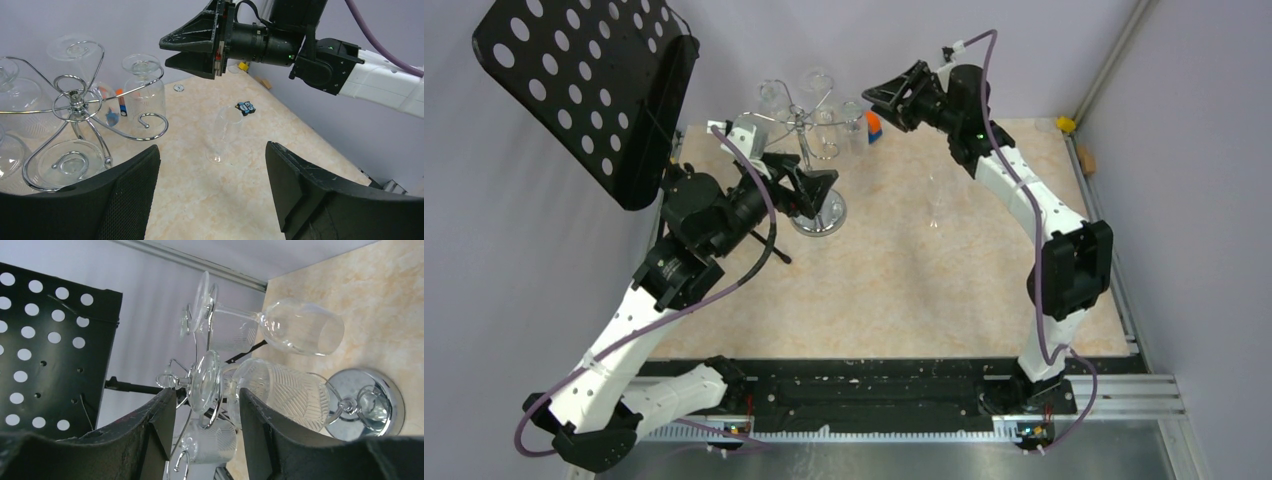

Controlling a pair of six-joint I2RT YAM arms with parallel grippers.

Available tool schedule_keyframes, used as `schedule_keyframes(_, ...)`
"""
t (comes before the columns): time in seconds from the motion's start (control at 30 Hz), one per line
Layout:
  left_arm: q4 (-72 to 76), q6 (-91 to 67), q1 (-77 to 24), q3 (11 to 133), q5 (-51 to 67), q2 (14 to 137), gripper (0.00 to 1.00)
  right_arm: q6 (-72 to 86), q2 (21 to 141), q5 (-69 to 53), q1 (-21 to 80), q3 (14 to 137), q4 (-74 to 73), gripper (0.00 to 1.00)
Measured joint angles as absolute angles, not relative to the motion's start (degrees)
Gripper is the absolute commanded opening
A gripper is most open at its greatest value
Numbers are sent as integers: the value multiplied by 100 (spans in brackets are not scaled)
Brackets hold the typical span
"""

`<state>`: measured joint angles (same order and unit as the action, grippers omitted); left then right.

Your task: Take the wine glass off the wine glass rack

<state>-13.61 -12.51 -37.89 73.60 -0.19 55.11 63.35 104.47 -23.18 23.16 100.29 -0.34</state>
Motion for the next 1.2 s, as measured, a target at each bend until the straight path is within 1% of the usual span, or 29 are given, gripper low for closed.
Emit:
schedule_keyframes(0.2, -1361, -1249, -3789, 7360, 86, 5511, 81, 6486, 10680, -2519, 2316, 10291, 137, 50)
schedule_keyframes(0.37, -1363, -1245, -3789, 7360, 108, 5511, 81, 6547, 10881, -2628, 2316, 10405, 215, 44)
schedule_keyframes(0.4, -1363, -1243, -3789, 7360, 108, 5511, 81, 6560, 10916, -2655, 2318, 10420, 204, 42)
schedule_keyframes(0.53, -1365, -1227, -3789, 7360, 123, 5511, 81, 6563, 10978, -2724, 2329, 10442, 169, 29)
schedule_keyframes(0.63, -1365, -1227, -3789, 7360, 123, 5511, 81, 6556, 10989, -2757, 2342, 10508, 161, 24)
schedule_keyframes(0.73, -1367, -1227, -3789, 7360, 126, 5511, 81, 6482, 10991, -2757, 2349, 10593, 78, 12)
schedule_keyframes(0.77, -1367, -1227, -3789, 7360, 126, 5511, 80, 6451, 10991, -2757, 2351, 10606, 60, 11)
schedule_keyframes(1.03, -1369, -1227, -3789, 7360, 126, 5511, 80, 6399, 10993, -2773, 2353, 10700, -49, 8)
schedule_keyframes(1.2, -1369, -1227, -3789, 7358, 123, 5511, 80, 6386, 11028, -2794, 2353, 10774, -115, 15)
